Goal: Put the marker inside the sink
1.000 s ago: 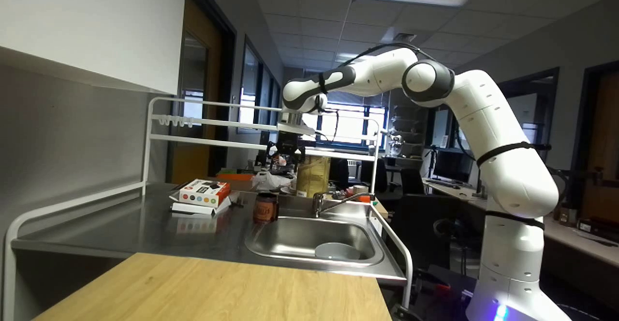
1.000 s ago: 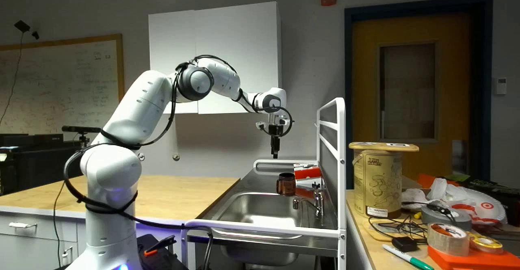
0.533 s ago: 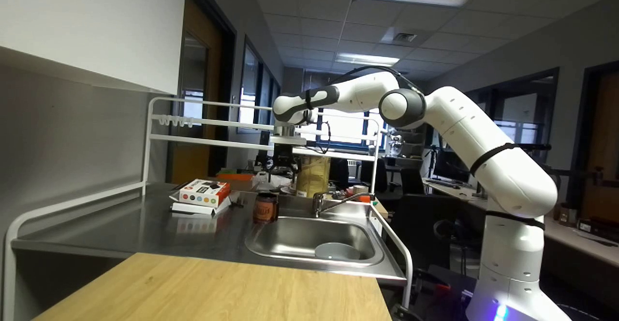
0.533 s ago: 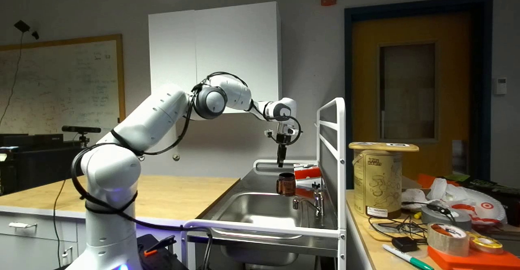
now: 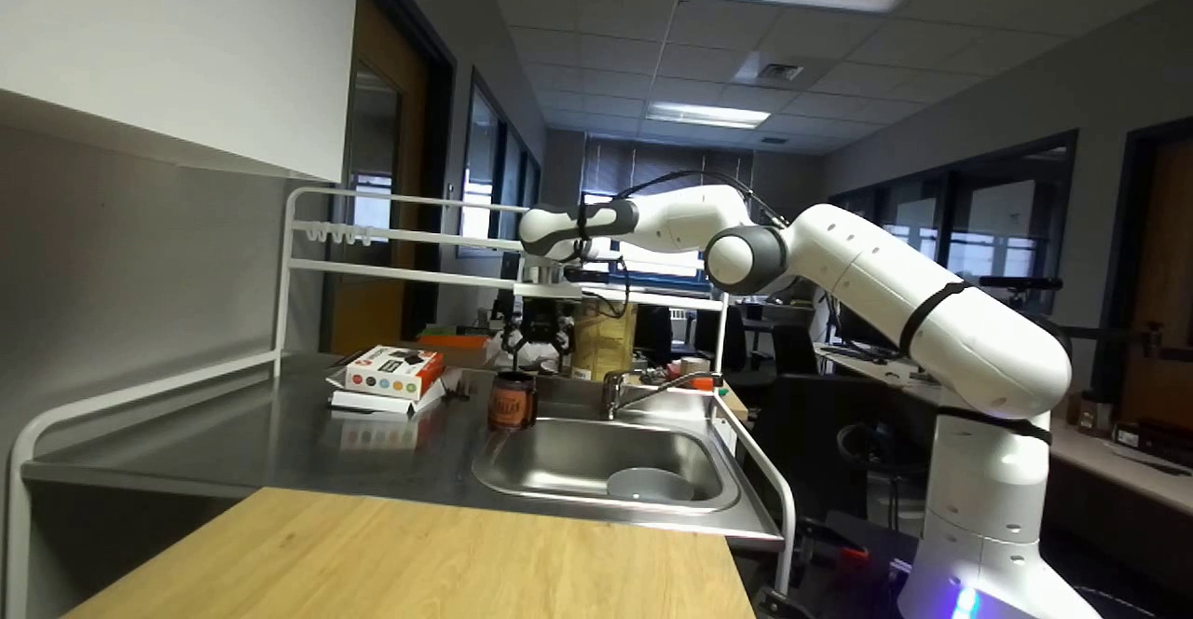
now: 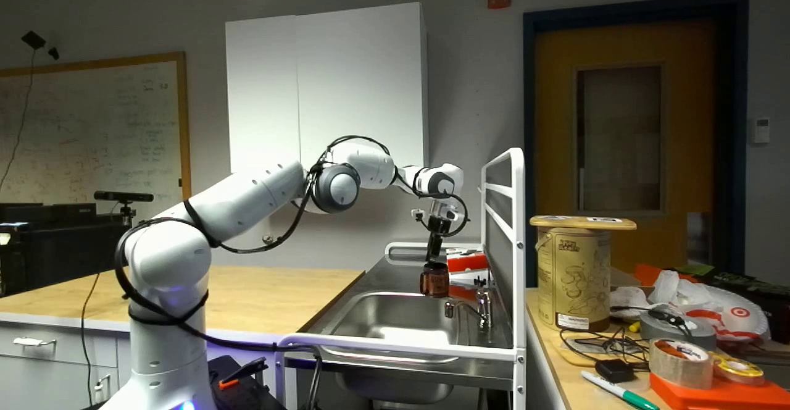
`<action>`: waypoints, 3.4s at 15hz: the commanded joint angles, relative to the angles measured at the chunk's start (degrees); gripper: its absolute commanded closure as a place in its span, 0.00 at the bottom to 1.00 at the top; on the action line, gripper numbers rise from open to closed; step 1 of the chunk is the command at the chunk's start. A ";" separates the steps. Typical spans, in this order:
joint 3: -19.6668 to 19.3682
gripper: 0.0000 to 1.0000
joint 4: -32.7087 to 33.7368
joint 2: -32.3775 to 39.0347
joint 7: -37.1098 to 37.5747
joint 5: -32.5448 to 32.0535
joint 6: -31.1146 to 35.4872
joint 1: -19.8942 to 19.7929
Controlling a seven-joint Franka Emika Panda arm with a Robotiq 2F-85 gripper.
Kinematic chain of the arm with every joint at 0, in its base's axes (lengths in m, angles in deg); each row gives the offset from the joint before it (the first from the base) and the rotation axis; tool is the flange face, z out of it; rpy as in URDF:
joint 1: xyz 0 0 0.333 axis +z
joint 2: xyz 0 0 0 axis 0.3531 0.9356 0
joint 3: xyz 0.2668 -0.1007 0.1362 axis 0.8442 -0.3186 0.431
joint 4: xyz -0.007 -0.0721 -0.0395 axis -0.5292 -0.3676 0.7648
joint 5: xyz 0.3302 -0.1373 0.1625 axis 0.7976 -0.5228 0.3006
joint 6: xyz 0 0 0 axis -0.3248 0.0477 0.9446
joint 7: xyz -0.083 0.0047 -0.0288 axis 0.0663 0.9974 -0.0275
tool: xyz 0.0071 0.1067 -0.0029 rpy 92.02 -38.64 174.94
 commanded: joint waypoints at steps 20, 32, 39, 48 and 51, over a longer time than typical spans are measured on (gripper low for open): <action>1.84 0.95 14.33 9.12 2.20 5.94 -3.95 -4.27; 1.34 0.94 13.60 6.77 5.64 6.68 -7.73 -3.85; 0.92 0.94 13.82 1.55 10.02 6.81 -11.08 -5.12; 0.62 0.95 9.41 1.89 14.35 7.69 -14.32 -6.88; 0.76 0.95 6.51 1.42 14.88 8.29 -12.45 -6.59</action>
